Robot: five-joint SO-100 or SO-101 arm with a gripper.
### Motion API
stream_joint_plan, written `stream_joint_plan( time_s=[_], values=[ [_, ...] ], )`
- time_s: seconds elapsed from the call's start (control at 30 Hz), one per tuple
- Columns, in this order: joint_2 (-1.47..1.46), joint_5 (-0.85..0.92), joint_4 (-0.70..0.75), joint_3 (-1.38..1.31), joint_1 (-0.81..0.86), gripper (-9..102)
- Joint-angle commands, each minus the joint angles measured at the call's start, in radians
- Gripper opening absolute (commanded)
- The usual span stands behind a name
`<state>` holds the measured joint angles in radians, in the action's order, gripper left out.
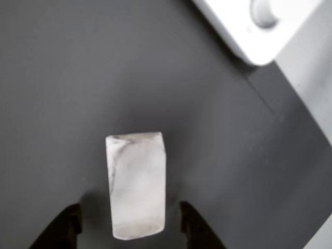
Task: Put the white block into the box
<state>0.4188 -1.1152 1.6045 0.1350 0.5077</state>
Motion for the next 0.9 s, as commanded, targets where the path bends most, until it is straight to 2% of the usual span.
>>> stream_joint_plan(
  time_s=[0.0,0.3,0.87],
  values=[
    [0.011,0.018,-0.017,-0.067,0.021,27],
    [0.012,0.103,-0.023,-0.067,0.026,25],
    [-0.026,0.133,-0.021,-0.103,0.043,25]
  ],
)
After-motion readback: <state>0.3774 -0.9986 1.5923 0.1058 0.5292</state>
